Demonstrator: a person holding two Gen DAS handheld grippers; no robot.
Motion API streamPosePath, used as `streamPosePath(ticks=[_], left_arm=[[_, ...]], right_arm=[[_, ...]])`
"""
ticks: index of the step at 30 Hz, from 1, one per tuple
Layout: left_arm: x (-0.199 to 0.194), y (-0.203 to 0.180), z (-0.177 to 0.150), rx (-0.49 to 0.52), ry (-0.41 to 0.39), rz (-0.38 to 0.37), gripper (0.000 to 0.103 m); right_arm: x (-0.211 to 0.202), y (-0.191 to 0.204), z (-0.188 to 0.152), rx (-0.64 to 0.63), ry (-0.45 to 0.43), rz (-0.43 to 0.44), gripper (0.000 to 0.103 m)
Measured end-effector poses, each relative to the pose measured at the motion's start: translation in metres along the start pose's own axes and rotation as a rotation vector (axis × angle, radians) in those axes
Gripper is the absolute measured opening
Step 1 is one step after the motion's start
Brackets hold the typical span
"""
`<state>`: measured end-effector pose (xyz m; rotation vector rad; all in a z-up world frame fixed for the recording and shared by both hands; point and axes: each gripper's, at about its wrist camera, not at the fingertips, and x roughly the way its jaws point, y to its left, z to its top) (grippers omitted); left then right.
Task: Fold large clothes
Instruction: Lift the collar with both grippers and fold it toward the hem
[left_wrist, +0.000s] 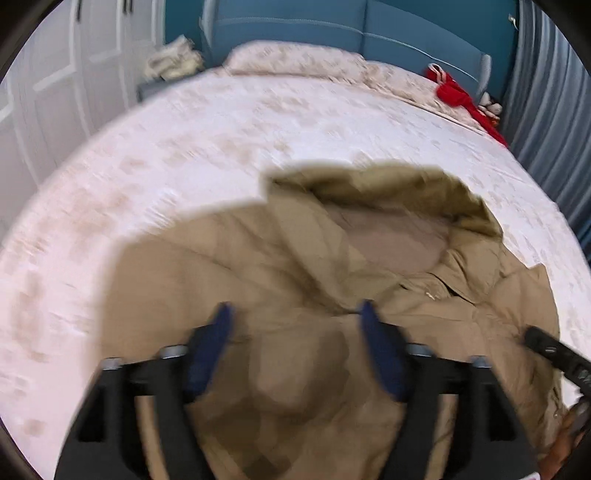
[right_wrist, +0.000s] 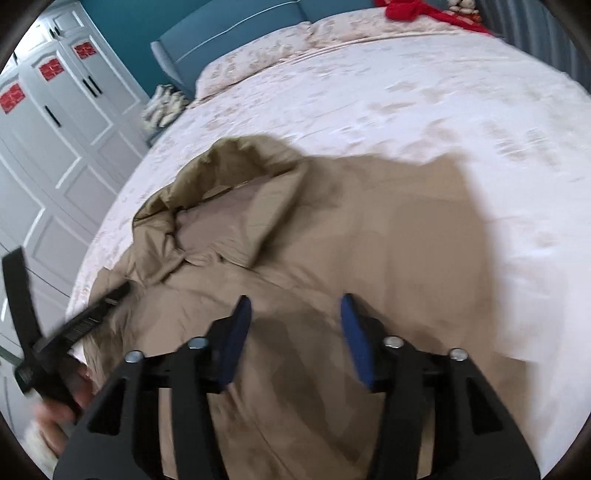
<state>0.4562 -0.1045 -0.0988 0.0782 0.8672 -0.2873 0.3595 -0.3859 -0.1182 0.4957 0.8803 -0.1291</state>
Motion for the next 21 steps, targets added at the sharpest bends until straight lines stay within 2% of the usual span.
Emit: streamPosePath(ticks=[3,5,8,10,12,14,15,17,18,21], left_arm=[[-0.02,0.013,0.037,-0.018,-0.048,0.053,0.081],[-0.022,0.016,0.073,-0.051,-0.06,0.078,0.086],[-0.007,0.011,0.123,-0.11,-0.039,0.099,0.087],[0.005,0.007,0.145,-0.163,-0.036,0.095,0.087],[0.028,-0.002,0.162,-0.18,0.004,0.089,0.087],[0.054,-0.012,0.166,-0.178,0.084,0.095,0.082],[0.07,-0.015,0.163,-0.184,0.131,0.088,0.073],[0.098,-0.02,0.15,-0.205,0.217,0.08,0.065],[0.107,-0.021,0.143,-0.204,0.239,0.074,0.059],[0.121,-0.029,0.119,-0.138,0.261,0.066,0.052]], right_arm=[[-0.025,-0.002,0.026,-0.018,-0.039,-0.089,0.051],[-0.034,0.005,0.054,-0.016,-0.081,-0.099,0.051],[-0.029,0.034,0.106,-0.044,-0.144,-0.1,0.051],[-0.018,0.048,0.131,-0.046,-0.169,-0.103,0.045],[0.007,0.059,0.154,-0.026,-0.157,-0.113,0.019],[0.033,0.061,0.167,0.025,-0.135,-0.111,0.012],[0.044,0.06,0.168,0.047,-0.126,-0.107,0.011],[0.072,0.059,0.166,0.073,-0.095,-0.115,0.01],[0.085,0.061,0.164,0.063,-0.069,-0.122,0.01],[0.109,0.068,0.145,-0.002,-0.007,-0.127,0.007]])
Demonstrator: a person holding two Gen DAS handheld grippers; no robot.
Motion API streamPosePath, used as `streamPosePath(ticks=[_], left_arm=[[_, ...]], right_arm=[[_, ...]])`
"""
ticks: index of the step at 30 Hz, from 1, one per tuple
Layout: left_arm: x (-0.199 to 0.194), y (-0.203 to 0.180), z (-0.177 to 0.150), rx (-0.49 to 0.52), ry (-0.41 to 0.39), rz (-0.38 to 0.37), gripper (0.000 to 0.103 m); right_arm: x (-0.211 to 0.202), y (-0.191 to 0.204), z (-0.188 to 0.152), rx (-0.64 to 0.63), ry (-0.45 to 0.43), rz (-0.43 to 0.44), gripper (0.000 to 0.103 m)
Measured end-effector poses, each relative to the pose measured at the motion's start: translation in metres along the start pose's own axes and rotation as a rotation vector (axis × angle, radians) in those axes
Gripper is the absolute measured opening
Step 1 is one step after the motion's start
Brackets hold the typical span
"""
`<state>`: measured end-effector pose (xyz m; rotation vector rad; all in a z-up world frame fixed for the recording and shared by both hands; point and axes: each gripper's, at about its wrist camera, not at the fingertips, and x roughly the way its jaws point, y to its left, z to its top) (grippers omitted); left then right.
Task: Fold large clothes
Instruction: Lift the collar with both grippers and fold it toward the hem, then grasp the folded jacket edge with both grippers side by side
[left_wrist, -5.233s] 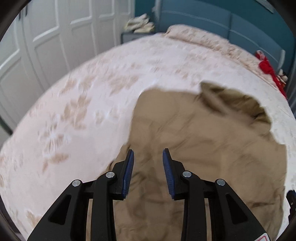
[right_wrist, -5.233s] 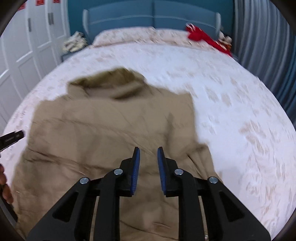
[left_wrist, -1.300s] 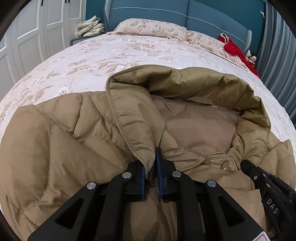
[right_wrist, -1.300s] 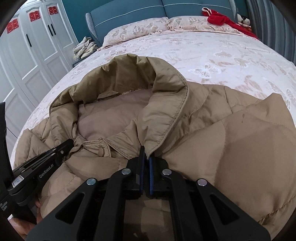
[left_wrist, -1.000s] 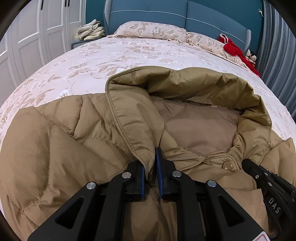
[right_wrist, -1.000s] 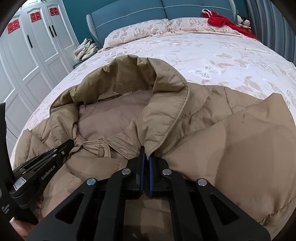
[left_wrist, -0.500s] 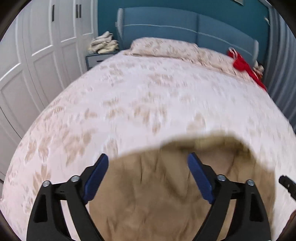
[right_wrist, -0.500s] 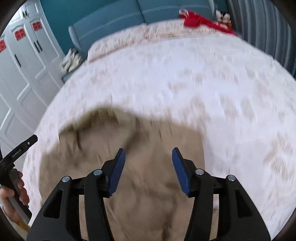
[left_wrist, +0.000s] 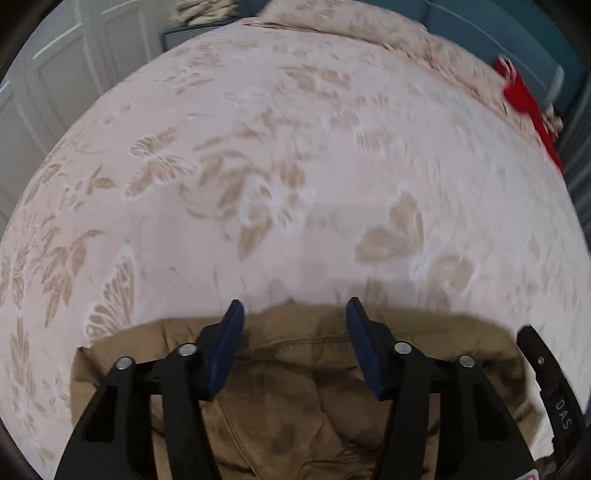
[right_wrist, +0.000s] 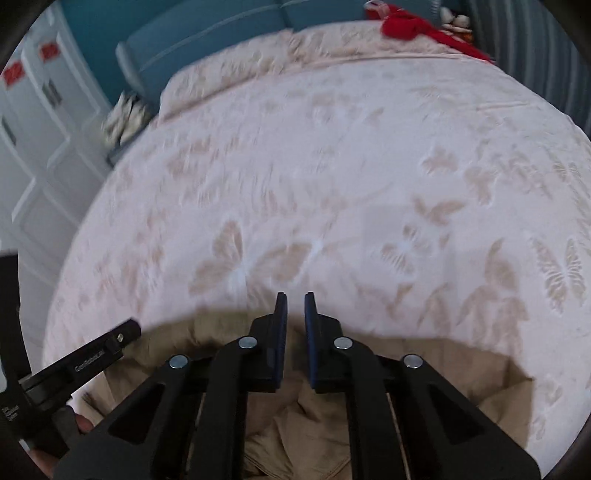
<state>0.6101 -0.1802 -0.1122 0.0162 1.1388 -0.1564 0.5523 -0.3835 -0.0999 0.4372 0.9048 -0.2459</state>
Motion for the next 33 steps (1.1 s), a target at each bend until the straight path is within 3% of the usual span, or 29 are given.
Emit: streamPosePath(ticks=[4,7,14,18,20,25,33], left_arm=[[-0.008,0.005,-0.032,0.066,-0.034,-0.038,0.049],[-0.008,0.012,-0.056,0.105,-0.05,-0.029,0.049],[0.006,0.002,-0.073,0.15,-0.119,0.035,0.049],[0.01,0.0,-0.078,0.165,-0.162,0.057,0.05],[0.011,-0.001,-0.08,0.171,-0.176,0.065,0.05],[0.012,-0.002,-0.081,0.175,-0.19,0.073,0.05],[0.014,-0.003,-0.085,0.171,-0.234,0.073,0.05]], right_arm=[[-0.005,-0.002,-0.036,-0.064,0.03,0.053,0.006],[-0.003,-0.006,-0.069,-0.117,0.063,0.036,0.006],[0.005,-0.007,-0.077,-0.151,0.038,-0.005,0.003],[-0.046,0.007,-0.073,-0.194,-0.128,0.011,0.004],[-0.051,0.01,-0.061,-0.199,-0.164,0.002,0.004],[-0.002,-0.005,-0.059,-0.13,-0.022,-0.003,0.003],[0.017,-0.003,-0.079,-0.177,-0.034,-0.039,0.0]])
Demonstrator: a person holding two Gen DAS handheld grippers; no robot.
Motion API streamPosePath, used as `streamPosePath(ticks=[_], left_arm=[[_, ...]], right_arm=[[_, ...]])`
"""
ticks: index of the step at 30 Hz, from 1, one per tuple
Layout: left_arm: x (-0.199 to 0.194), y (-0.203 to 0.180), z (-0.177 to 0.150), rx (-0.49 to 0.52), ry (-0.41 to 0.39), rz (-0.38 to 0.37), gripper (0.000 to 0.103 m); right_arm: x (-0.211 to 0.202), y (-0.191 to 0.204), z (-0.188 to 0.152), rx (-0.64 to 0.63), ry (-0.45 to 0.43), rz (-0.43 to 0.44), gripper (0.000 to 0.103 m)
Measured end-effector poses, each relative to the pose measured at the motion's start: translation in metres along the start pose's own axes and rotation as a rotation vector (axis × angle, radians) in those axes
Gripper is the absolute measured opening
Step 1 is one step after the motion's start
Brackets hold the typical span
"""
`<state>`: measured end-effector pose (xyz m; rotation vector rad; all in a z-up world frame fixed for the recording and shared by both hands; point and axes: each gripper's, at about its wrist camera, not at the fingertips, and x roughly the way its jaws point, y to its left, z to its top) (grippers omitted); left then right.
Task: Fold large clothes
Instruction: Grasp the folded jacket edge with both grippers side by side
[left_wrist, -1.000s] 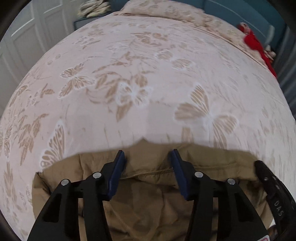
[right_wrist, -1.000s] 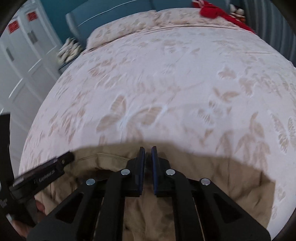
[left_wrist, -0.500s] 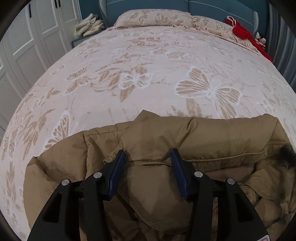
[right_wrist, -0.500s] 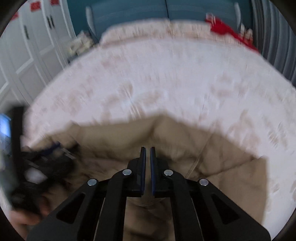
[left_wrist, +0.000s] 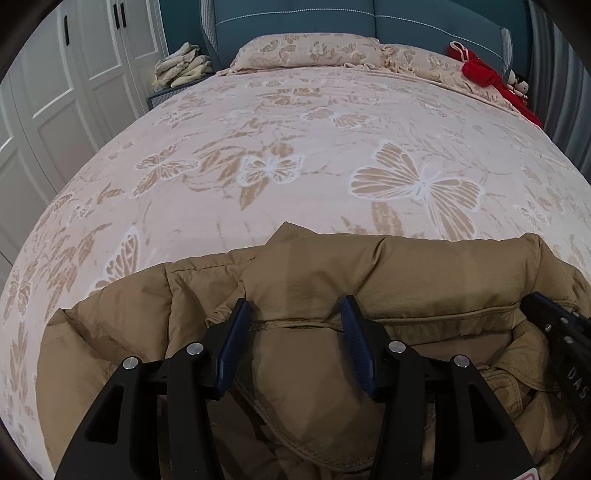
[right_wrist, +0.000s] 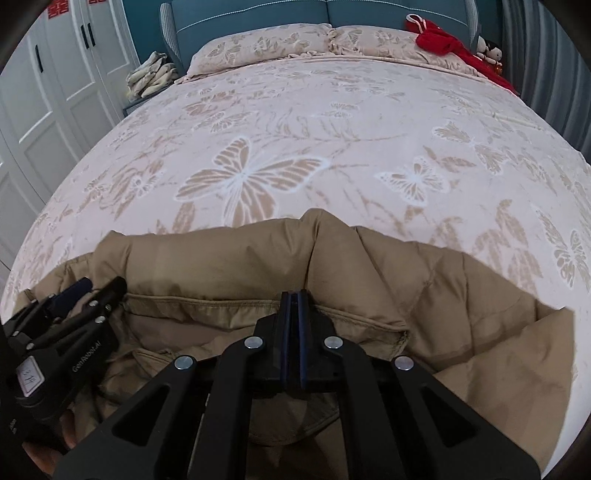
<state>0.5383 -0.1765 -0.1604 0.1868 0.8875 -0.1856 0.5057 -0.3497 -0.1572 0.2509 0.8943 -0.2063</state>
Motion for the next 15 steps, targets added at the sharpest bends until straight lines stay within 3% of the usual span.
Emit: streamPosePath(ticks=[15], left_arm=[[0.005,-0.008,-0.009,0.006,-0.085,0.049,0.051]], right_arm=[[0.013,0.003,-0.011,-0.024,-0.064,0.001,0.0]])
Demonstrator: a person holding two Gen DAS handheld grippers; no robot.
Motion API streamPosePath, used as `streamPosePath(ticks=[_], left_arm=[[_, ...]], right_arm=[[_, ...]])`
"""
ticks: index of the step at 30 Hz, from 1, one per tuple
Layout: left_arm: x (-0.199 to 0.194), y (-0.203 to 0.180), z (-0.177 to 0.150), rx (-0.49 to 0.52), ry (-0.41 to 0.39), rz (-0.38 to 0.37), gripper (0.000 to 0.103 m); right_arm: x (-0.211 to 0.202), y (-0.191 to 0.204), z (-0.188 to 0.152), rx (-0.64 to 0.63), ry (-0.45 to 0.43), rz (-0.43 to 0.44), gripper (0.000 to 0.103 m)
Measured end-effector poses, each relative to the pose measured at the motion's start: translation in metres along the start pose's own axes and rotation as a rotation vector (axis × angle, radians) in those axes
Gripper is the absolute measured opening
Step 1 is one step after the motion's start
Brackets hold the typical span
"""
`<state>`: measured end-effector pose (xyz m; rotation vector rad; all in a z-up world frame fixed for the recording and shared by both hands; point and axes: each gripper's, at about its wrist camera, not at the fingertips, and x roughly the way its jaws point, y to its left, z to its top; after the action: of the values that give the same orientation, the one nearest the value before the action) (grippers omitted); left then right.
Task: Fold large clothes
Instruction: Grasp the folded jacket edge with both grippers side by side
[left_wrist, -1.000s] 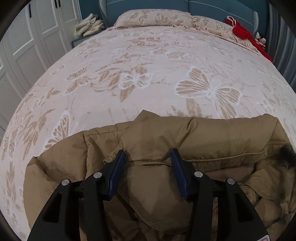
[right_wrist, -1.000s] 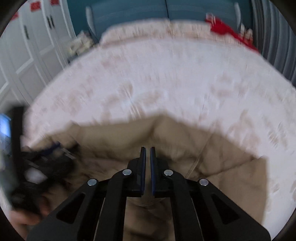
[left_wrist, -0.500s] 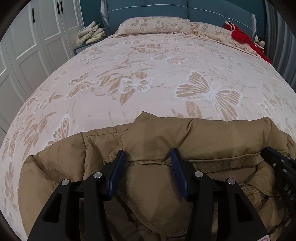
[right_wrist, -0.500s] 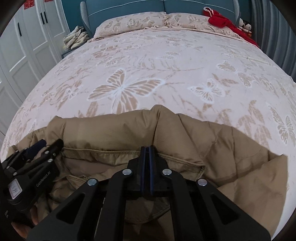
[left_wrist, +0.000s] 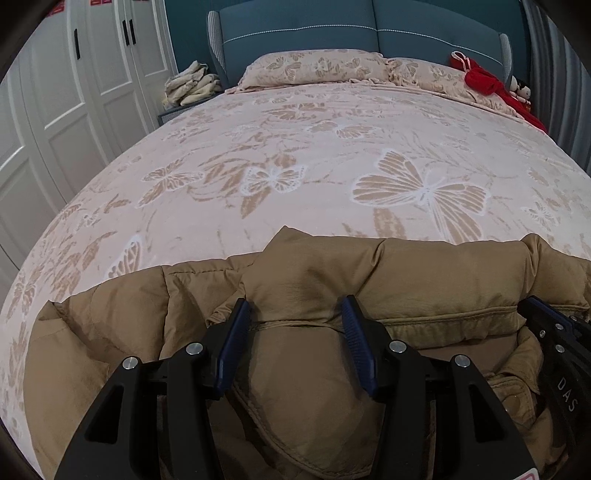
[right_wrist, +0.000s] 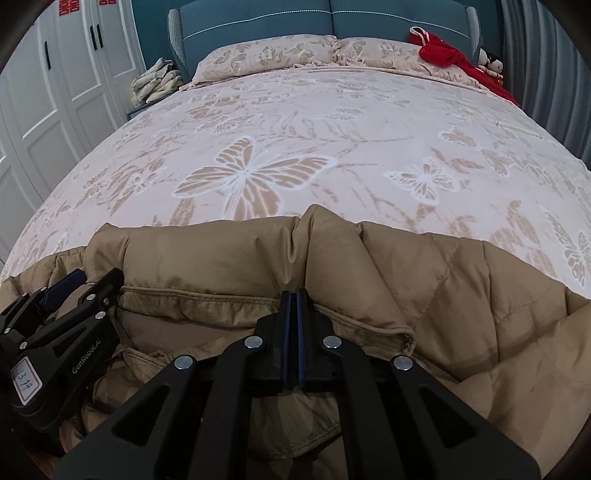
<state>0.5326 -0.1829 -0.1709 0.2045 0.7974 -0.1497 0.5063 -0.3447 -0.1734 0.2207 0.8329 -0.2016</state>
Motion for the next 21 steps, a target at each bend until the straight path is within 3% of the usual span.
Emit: streamPosePath(ticks=[21], left_arm=[[0.001,-0.0024,-0.0034,0.008,-0.033,0.026,0.051]], right_arm=[[0.003,0.0057,-0.0027,-0.015,-0.025,-0.015,0.0]])
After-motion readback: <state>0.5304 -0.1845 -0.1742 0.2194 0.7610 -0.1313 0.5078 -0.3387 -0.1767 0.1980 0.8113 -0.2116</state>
